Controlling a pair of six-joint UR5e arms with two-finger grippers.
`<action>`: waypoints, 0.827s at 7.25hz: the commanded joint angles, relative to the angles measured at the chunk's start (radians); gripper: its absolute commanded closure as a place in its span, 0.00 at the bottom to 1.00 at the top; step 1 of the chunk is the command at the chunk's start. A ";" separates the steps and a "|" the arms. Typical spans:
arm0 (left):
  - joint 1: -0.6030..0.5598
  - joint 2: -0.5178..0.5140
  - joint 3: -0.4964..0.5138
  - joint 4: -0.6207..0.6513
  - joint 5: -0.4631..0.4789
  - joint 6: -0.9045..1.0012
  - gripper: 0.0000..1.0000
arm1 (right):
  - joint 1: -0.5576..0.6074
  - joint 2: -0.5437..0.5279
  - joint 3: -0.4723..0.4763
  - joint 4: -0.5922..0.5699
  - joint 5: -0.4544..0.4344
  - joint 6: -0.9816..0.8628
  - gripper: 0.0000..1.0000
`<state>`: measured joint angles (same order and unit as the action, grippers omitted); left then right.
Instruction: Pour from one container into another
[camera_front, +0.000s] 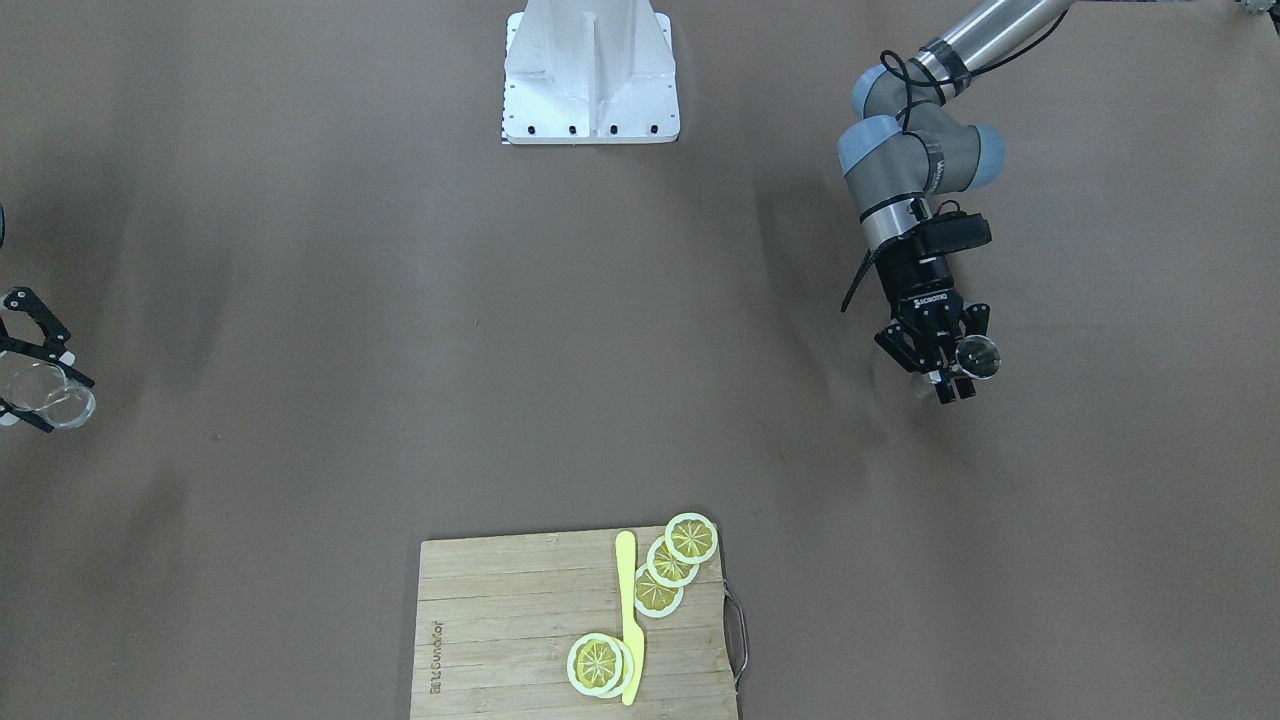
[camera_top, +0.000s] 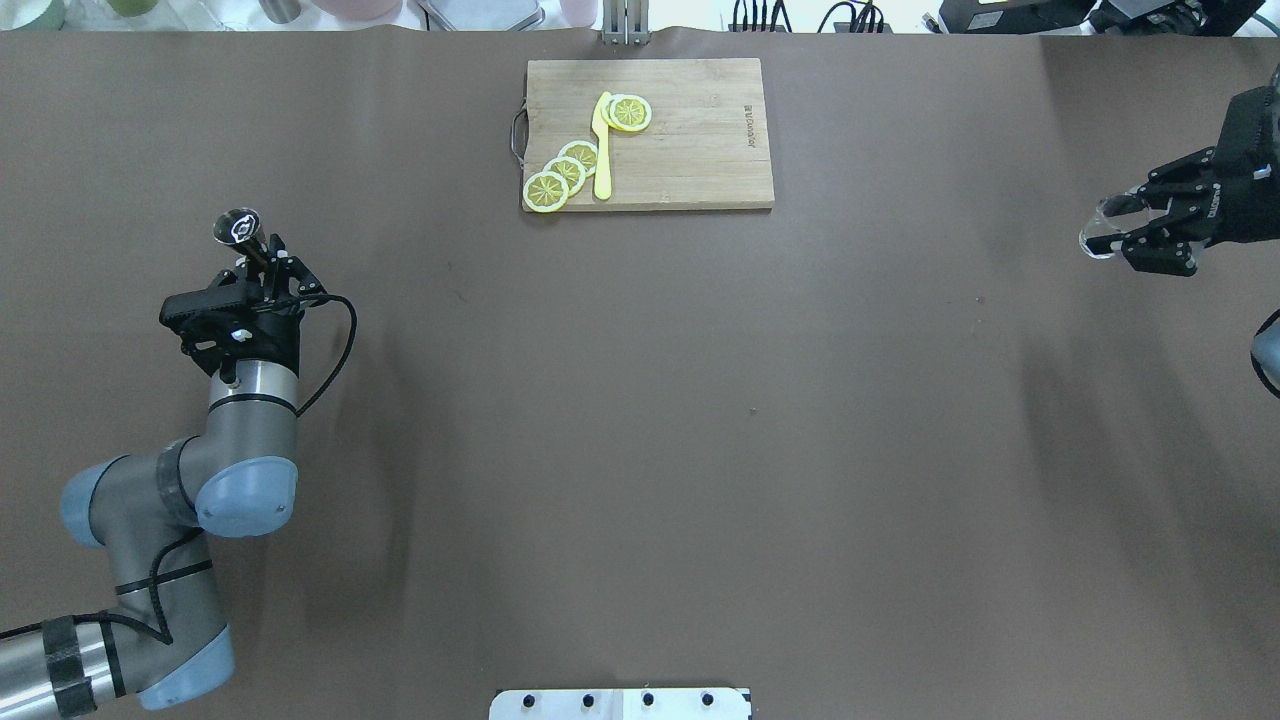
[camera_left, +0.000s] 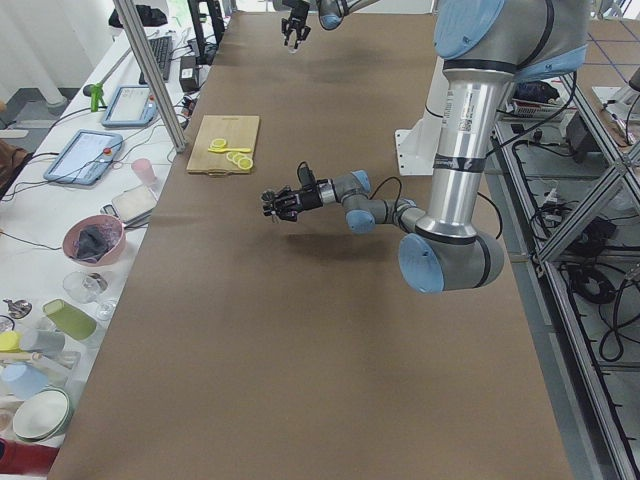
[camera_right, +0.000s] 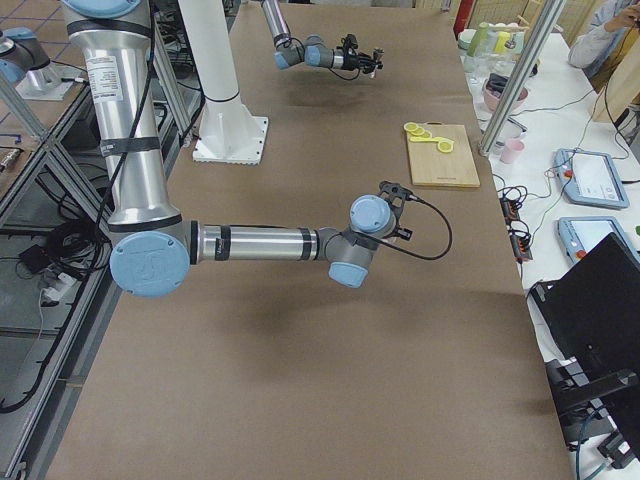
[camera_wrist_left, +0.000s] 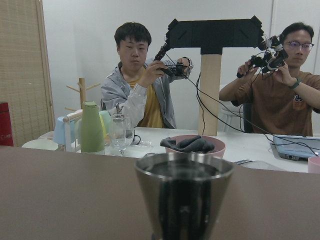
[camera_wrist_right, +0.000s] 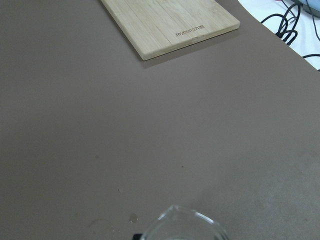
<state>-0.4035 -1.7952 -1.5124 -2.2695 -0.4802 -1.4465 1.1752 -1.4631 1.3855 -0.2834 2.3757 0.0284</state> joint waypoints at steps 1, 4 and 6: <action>0.000 -0.050 0.058 -0.001 0.014 0.000 1.00 | -0.067 -0.025 -0.035 0.154 -0.049 0.042 1.00; 0.002 -0.052 0.063 0.001 0.028 -0.044 1.00 | -0.120 -0.026 -0.104 0.309 -0.056 0.041 1.00; 0.002 -0.064 0.092 0.002 0.040 -0.064 1.00 | -0.166 -0.025 -0.150 0.395 -0.053 0.030 1.00</action>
<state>-0.4020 -1.8519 -1.4350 -2.2680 -0.4492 -1.4995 1.0363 -1.4892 1.2612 0.0607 2.3215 0.0643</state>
